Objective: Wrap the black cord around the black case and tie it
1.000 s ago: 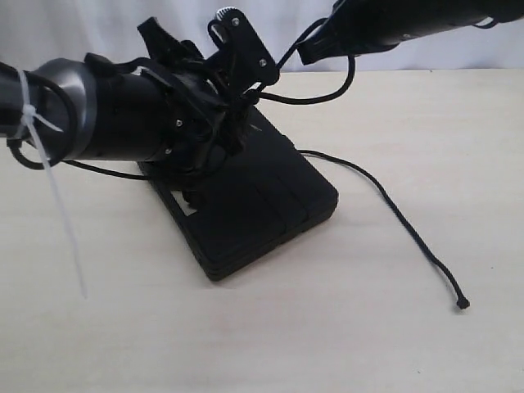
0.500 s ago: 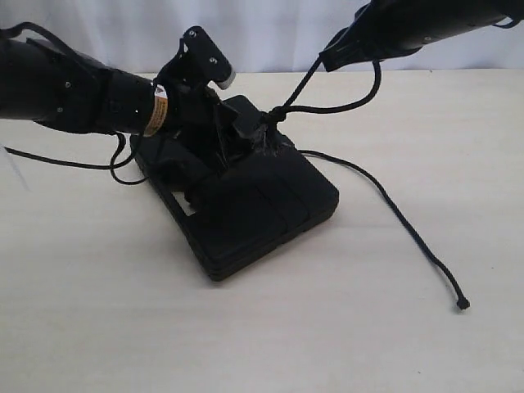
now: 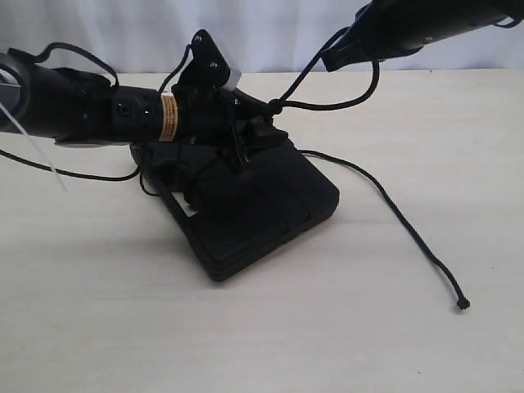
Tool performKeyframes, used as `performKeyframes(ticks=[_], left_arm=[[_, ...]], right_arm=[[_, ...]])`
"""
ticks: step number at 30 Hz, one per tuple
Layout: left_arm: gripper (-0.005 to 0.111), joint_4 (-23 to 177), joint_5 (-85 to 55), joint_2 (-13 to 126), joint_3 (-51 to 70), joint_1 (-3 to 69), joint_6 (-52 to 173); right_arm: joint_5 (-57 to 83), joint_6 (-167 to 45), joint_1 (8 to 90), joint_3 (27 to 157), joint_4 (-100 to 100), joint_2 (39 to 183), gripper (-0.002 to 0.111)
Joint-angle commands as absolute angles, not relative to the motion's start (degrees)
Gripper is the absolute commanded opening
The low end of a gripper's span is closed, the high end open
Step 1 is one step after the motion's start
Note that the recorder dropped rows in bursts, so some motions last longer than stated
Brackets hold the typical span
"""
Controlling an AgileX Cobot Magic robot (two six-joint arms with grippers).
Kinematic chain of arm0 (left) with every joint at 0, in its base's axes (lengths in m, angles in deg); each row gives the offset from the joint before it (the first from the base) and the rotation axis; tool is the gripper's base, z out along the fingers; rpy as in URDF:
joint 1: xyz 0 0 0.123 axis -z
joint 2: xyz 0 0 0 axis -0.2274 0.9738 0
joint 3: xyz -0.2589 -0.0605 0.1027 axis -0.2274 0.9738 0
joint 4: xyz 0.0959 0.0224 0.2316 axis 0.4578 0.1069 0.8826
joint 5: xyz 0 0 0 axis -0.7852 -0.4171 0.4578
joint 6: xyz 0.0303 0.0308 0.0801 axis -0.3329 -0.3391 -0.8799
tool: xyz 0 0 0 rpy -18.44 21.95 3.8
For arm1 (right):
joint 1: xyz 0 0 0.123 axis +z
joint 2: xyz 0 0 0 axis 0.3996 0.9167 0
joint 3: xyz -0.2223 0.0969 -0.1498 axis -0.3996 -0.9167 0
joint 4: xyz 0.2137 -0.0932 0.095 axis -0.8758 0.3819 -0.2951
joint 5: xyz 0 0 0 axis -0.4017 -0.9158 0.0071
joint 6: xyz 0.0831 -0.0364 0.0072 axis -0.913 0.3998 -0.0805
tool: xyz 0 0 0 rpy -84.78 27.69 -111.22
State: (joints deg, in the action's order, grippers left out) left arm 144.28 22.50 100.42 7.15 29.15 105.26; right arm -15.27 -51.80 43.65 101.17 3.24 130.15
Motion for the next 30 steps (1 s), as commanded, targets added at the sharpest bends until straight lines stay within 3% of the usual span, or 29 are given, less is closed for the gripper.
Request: performKeyframes(ticks=[1,5,10,12,18,24,30], left_arm=[[0.03,139.8,24.5,101.6,6.0,29.2,104.9],[0.002,138.9,29.9,101.6,6.0,29.2,104.9],[0.0,139.1,29.3,101.7,6.0,29.2,104.5],[0.0,139.8,28.9,102.0,6.2,29.2,104.5],[0.0,142.8,26.9,103.6,6.2,29.2,103.5],[0.0,146.6,27.6,103.6,6.2,29.2,99.7],[0.0,154.1,27.6,103.6,6.2,29.2,96.7]], right_arm=[[-14.7,-52.5,43.0,101.4,3.6,129.7,0.006],[-15.5,-55.1,42.7,101.4,4.1,129.7,0.018],[-20.2,-58.8,42.7,101.7,7.5,129.7,0.048],[-24.7,-59.7,42.3,102.9,10.3,129.7,0.055],[-39.0,-61.2,34.8,108.2,9.7,129.7,0.055],[-41.7,-55.6,28.9,104.4,9.1,132.9,0.054],[-41.3,-47.5,28.2,100.8,5.1,141.5,0.036]])
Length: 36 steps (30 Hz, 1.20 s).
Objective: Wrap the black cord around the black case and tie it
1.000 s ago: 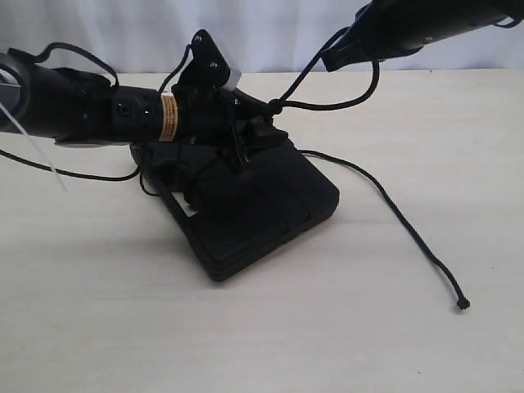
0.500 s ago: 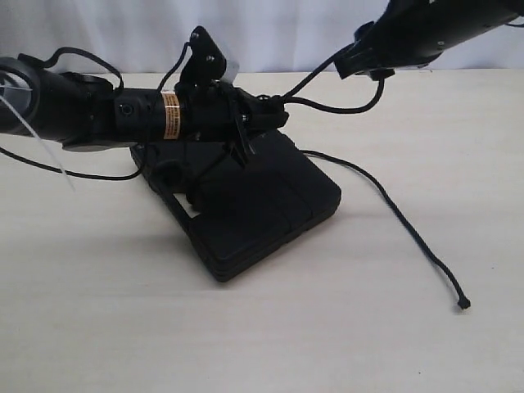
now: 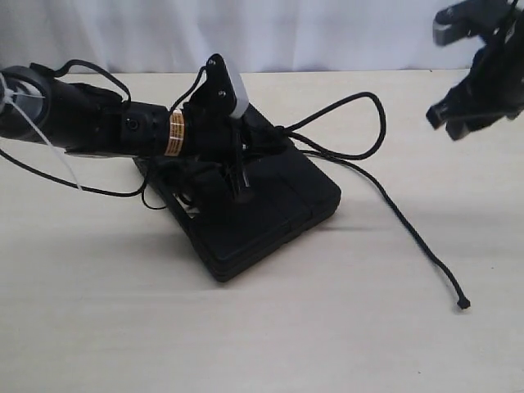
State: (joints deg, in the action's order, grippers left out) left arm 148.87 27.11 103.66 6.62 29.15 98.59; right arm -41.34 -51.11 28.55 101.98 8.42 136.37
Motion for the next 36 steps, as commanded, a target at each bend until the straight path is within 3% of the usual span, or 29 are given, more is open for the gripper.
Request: performKeyframes(ticks=[1,14,28,30,34,36], left_arm=[[0.0,156.0,27.8,103.6,6.2,29.2,96.5],[0.0,167.4,40.8,103.6,6.2,23.1,95.6],[0.0,169.9,40.8,103.6,6.2,23.2,93.3],[0.0,170.4,40.8,103.6,6.2,23.2,92.7],[0.0,170.6,40.9,103.6,6.2,23.2,91.7],[0.0,170.8,40.9,103.6,6.2,23.2,90.8]], right_arm=[[-41.3,-47.6,28.2,100.8,4.4,143.2,0.035],[-40.6,-41.4,28.2,100.8,-5.0,156.3,0.035],[-34.4,-47.5,28.4,100.5,-2.6,159.4,0.035],[-34.5,-47.6,28.4,100.5,-2.6,159.8,0.031],[-34.6,-48.7,28.4,100.5,-2.6,159.9,0.005],[-34.7,-50.0,28.4,100.5,-2.7,159.9,0.004]])
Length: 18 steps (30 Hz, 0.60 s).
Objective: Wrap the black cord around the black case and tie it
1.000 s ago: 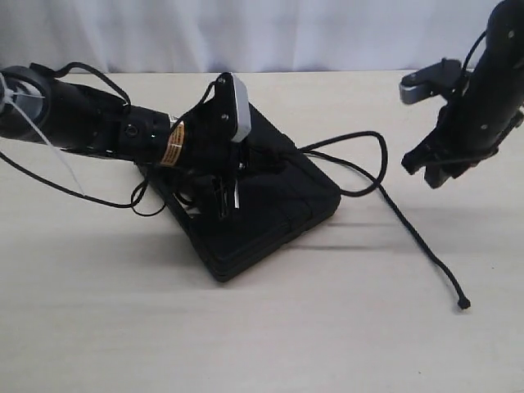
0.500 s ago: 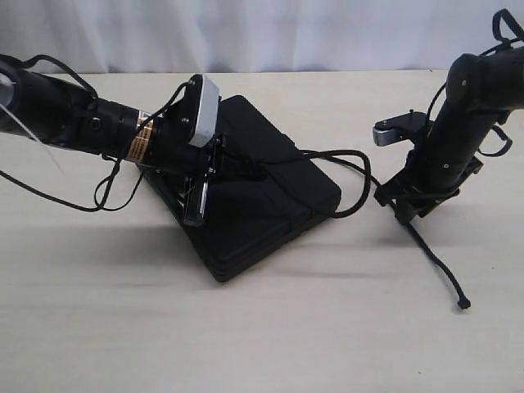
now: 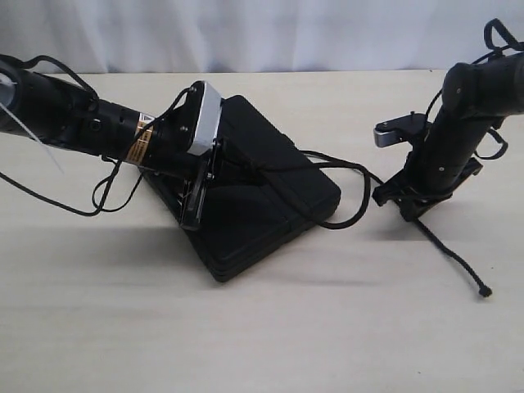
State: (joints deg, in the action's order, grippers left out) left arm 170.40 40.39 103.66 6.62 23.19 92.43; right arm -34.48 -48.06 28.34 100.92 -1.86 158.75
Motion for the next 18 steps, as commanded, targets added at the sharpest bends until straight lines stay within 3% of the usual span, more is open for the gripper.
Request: performKeyframes(ticks=[1,8,18], left_arm=[[0.0,170.8,40.9,103.6,6.2,23.2,90.4],[0.0,172.4,38.2,103.6,6.2,25.4,83.8],[0.0,172.5,31.8,103.6,6.3,31.2,78.7]], right_arm=[[-35.2,-51.0,28.4,100.5,-2.7,159.8,0.004],[-37.3,-51.5,28.2,100.5,-8.9,154.7,0.004],[-36.8,-39.8,28.2,100.5,-33.1,149.8,0.004]])
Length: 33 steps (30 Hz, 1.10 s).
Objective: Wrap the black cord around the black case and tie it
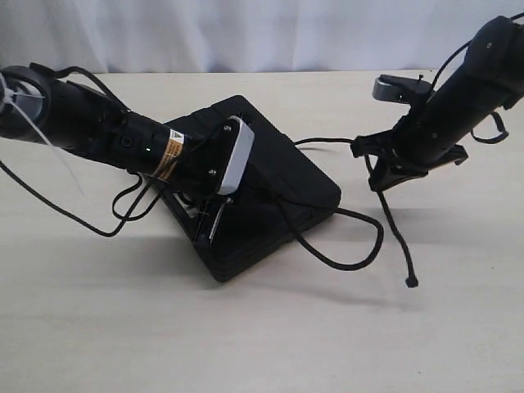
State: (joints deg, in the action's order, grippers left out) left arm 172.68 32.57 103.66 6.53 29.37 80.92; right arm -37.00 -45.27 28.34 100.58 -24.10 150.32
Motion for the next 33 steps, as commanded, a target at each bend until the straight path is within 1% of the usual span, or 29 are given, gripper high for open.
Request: performKeyframes(ticks=[1,5,8,14,21,25,26,28,33], left_arm=[[0.0,172.3,31.5,103.6,6.3,31.4,78.4],[0.0,172.2,29.4,103.6,6.3,31.9,77.7],[0.0,171.1,27.3,103.6,6.3,31.9,77.1],[0.0,162.0,22.7,104.2,6.3,31.9,76.2],[0.0,159.6,20.8,104.3,6.3,31.9,76.1],[0.0,157.8,19.1,104.3,6.3,31.9,76.1],[0.0,157.0,18.7,104.3,6.3,31.9,76.1],[0.0,155.4,17.7,104.3,6.3,31.9,76.1],[0.0,154.9,16.8,104.3,6.3,31.9,76.1]], right_arm=[[-36.8,-38.4,28.2,100.5,-35.5,149.8,0.004],[-33.5,-35.2,28.2,100.5,-44.6,149.8,0.004],[-33.1,-34.3,28.2,100.6,-47.1,149.8,0.004],[-39.9,-32.3,28.4,100.6,-47.9,149.8,0.004],[-46.5,-24.5,28.4,100.6,-47.5,149.8,0.004],[-47.3,-22.0,28.4,100.6,-47.5,149.8,0.005],[-47.3,-22.0,28.4,100.6,-47.5,149.8,0.006],[-47.3,-22.0,28.4,100.6,-47.5,149.8,0.014],[-47.3,-22.0,28.4,100.6,-47.3,149.8,0.042]])
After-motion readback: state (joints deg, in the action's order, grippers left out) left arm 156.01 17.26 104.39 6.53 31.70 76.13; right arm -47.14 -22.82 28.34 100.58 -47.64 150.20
